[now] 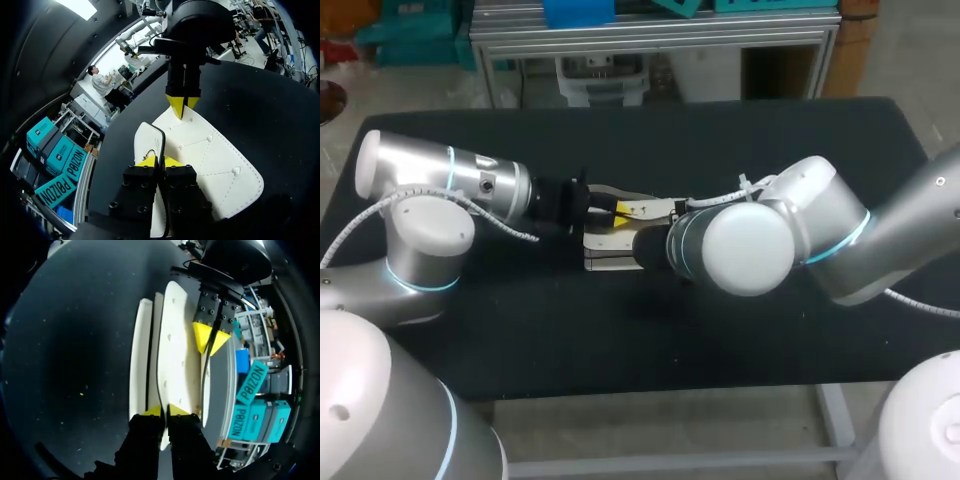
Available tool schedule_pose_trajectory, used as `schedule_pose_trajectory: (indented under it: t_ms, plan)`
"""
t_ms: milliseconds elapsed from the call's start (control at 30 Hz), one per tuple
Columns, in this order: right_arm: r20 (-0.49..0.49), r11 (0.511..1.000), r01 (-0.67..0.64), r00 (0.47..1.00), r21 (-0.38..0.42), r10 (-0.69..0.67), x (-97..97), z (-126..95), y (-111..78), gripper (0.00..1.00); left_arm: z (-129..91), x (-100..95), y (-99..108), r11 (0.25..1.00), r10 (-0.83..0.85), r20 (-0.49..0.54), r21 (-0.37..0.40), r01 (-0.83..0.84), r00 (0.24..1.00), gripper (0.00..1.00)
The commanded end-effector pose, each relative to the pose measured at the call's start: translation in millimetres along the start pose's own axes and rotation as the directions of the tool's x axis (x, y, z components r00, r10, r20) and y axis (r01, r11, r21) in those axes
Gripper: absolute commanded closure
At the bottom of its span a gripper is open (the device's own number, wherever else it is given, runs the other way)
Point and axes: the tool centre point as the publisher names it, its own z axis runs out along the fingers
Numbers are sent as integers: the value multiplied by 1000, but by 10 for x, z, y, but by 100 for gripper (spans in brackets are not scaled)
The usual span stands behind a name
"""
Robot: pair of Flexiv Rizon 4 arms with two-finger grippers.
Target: Pick up the bag, open it, inspect its contents, close it, and place it on the opposite side
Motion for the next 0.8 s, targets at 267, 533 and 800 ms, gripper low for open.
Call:
schedule_pose_trajectory:
  t_ms: [267,533,800]
  plan:
    - [194,1000,1,981,-11,1,43,21,-24,100,-19,207,53,998,47,18,-35,-47,999,100]
    - [194,1000,1,981,-11,1,43,21,-24,100,145,171,57,999,40,-11,-22,-40,999,100]
    - [194,1000,1,981,-11,1,43,21,-24,100,196,129,123,999,29,-22,-31,-30,999,100]
